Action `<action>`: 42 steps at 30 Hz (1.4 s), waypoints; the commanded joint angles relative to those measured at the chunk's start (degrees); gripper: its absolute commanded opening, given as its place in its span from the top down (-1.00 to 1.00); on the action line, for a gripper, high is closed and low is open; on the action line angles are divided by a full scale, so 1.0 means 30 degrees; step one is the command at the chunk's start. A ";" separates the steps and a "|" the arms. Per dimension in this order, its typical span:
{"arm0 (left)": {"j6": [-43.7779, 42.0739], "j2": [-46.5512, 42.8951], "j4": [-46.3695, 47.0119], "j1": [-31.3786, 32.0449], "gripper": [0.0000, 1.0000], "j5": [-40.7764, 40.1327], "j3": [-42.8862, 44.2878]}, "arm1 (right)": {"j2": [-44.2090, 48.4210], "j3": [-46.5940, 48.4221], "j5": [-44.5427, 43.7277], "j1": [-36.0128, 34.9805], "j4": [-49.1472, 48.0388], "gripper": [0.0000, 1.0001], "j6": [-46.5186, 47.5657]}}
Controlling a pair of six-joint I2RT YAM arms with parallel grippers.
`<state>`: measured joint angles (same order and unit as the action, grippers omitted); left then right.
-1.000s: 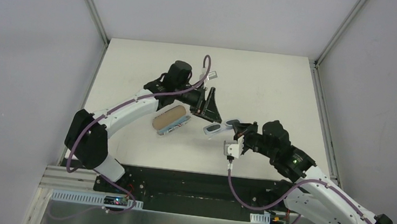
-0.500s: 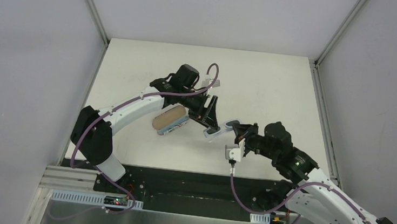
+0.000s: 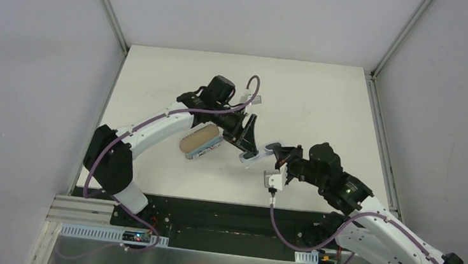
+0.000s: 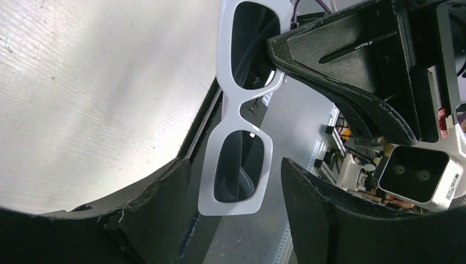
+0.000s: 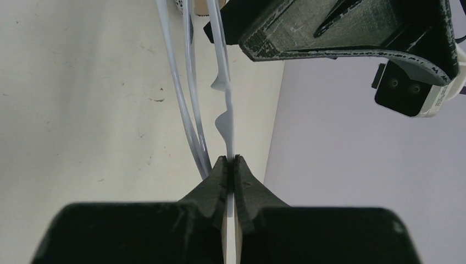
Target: Organize the sunglasses
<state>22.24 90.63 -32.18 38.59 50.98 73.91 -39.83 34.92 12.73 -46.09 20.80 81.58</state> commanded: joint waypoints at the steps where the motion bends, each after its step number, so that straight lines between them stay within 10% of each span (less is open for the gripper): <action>1: -0.0809 -0.0245 -0.0191 0.0264 -0.25 0.0167 0.0628 | -0.0107 0.0874 0.0474 -0.0173 -0.0494 1.00 0.0042; 30: -0.2079 0.0478 -0.1329 0.0725 -0.11 -0.0090 0.1178 | -0.0931 0.1583 0.0304 -0.0444 0.0072 1.00 -0.0739; 38: -0.2154 0.0689 -0.1472 0.0746 0.23 0.0201 0.1284 | -0.0956 0.1479 0.0104 -0.0549 0.0108 1.00 -0.0584; 42: -0.2140 0.0633 -0.1552 0.0732 0.36 -0.0413 0.1272 | -0.1226 0.1622 -0.0103 -0.0561 0.0358 0.43 -0.1091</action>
<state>16.93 92.73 -36.88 40.53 50.59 75.72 -42.94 36.95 12.58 -47.42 22.55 79.75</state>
